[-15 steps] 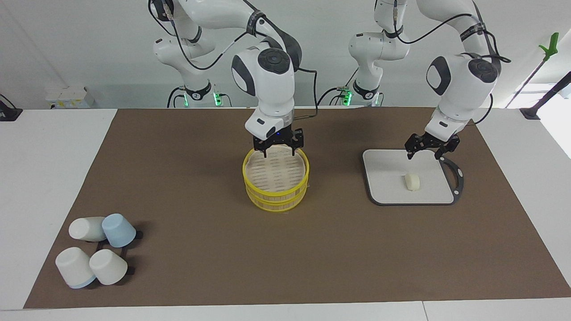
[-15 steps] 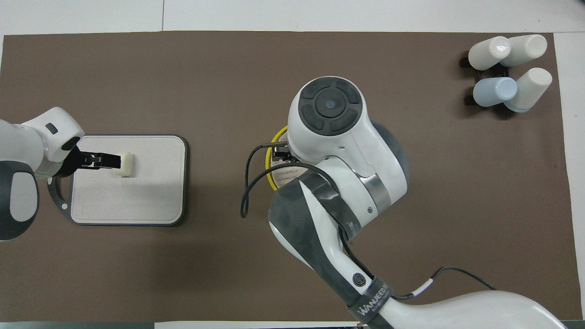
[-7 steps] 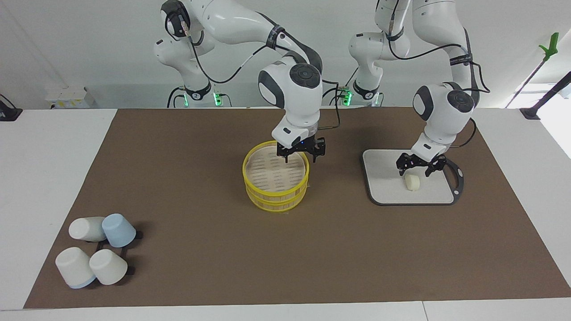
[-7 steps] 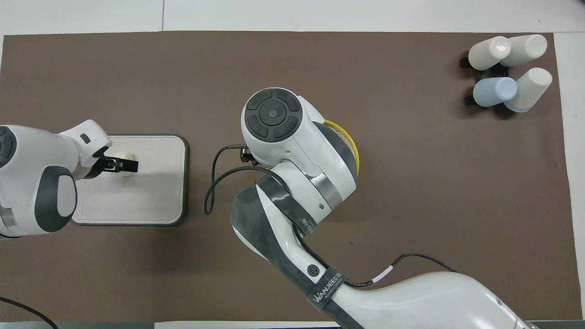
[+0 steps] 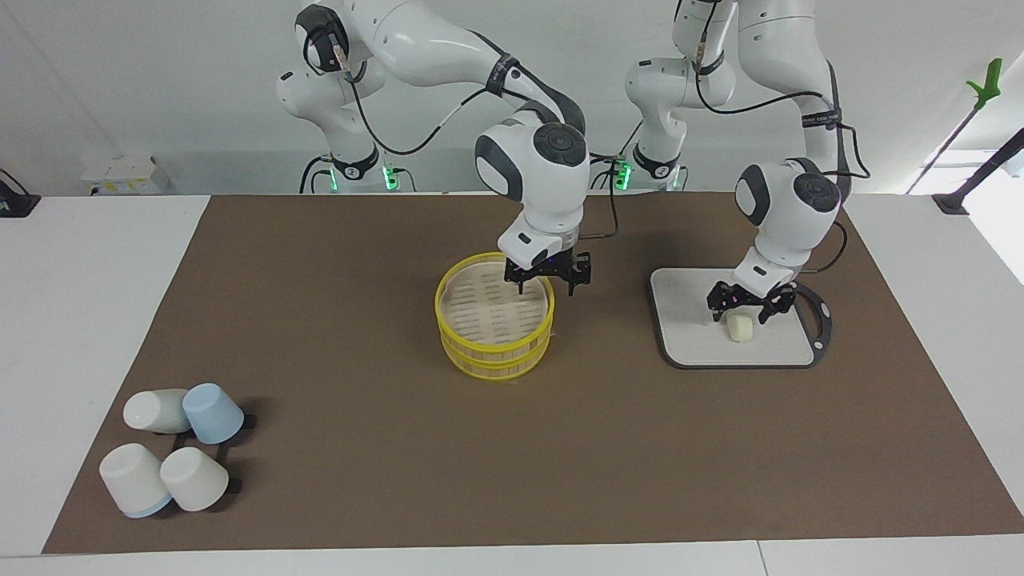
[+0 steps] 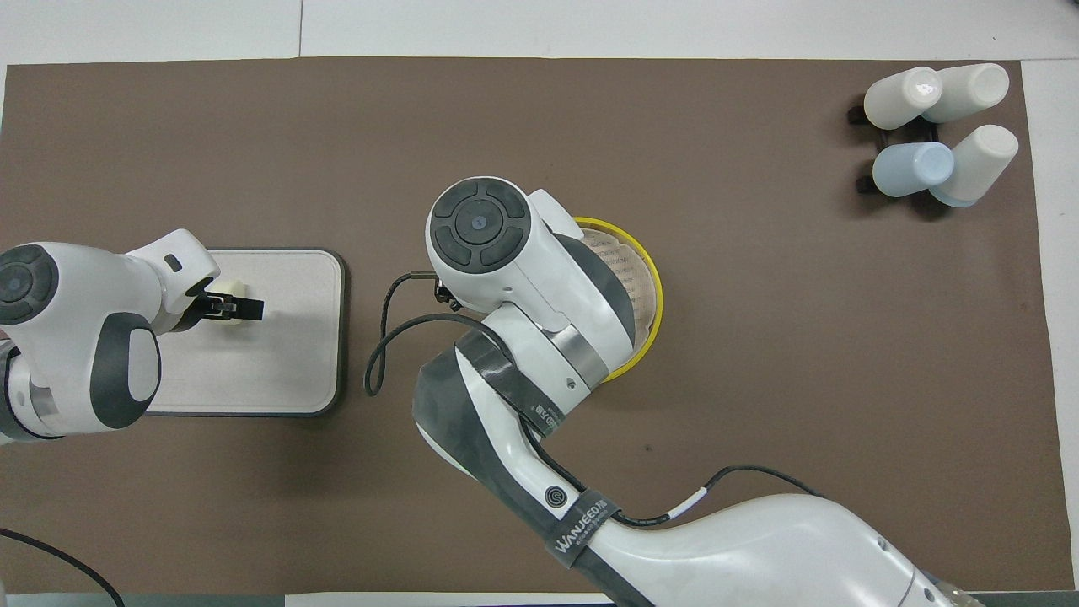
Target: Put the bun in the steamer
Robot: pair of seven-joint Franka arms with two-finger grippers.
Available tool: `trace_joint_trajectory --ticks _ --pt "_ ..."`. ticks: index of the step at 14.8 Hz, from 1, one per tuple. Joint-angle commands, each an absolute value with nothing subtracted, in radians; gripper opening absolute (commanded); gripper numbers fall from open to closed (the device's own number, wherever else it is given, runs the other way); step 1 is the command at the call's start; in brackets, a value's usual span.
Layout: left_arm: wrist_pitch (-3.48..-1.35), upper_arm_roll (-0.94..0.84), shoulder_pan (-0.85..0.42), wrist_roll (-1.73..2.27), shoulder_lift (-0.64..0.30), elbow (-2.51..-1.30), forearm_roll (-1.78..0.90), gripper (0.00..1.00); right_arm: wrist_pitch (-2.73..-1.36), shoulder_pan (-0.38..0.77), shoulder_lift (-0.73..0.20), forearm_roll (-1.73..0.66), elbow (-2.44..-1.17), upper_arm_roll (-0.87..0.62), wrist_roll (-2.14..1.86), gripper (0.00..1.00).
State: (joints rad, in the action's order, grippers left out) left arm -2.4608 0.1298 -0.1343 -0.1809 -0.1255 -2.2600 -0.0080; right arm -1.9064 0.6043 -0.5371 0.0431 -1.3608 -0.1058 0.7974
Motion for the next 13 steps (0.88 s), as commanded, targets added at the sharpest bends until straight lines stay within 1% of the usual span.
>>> trace_joint_trajectory --ticks 1,3,4,6,7,8,9,11,12,13 --pt "-2.496 0.126 -0.126 -0.195 -0.13 -2.276 0.005 0.98 -1.919 0.615 -0.571 0.063 -1.335 -0.103 0.833 0.97" --pt "-2.494 0.126 -0.124 -0.195 -0.13 -2.275 0.005 0.9 -1.942 0.615 -0.572 0.064 -1.341 -0.103 0.845 0.97" --pt "-2.491 0.126 -0.124 -0.195 -0.13 -2.275 0.005 0.81 -1.947 0.615 -0.572 0.064 -1.345 -0.103 0.845 0.96" --pt "-2.488 0.126 -0.124 -0.196 -0.13 -2.275 0.005 0.57 -1.95 0.612 -0.571 0.067 -1.354 -0.101 0.844 0.95" --pt "-2.487 0.126 -0.124 -0.196 -0.13 -2.273 0.005 0.49 -1.957 0.612 -0.571 0.071 -1.359 -0.101 0.845 0.94" --pt "-2.487 0.126 -0.124 -0.196 -0.13 -2.273 0.005 0.44 -1.962 0.614 -0.569 0.072 -1.371 -0.101 0.844 0.91" --pt "-2.487 0.126 -0.124 -0.195 -0.13 -2.273 0.005 0.41 -1.962 0.614 -0.569 0.072 -1.379 -0.101 0.845 0.88" --pt "-2.485 0.126 -0.124 -0.195 -0.13 -2.273 0.005 0.39 -1.965 0.612 -0.569 0.074 -1.382 -0.101 0.845 0.76" --pt "-2.485 0.126 -0.124 -0.195 -0.13 -2.273 0.005 0.38 -1.968 0.611 -0.569 0.074 -1.384 -0.101 0.844 0.67" --pt "-2.479 0.126 -0.123 -0.195 -0.13 -2.269 0.005 0.38 -1.979 0.611 -0.568 0.074 -1.391 -0.101 0.844 0.47"
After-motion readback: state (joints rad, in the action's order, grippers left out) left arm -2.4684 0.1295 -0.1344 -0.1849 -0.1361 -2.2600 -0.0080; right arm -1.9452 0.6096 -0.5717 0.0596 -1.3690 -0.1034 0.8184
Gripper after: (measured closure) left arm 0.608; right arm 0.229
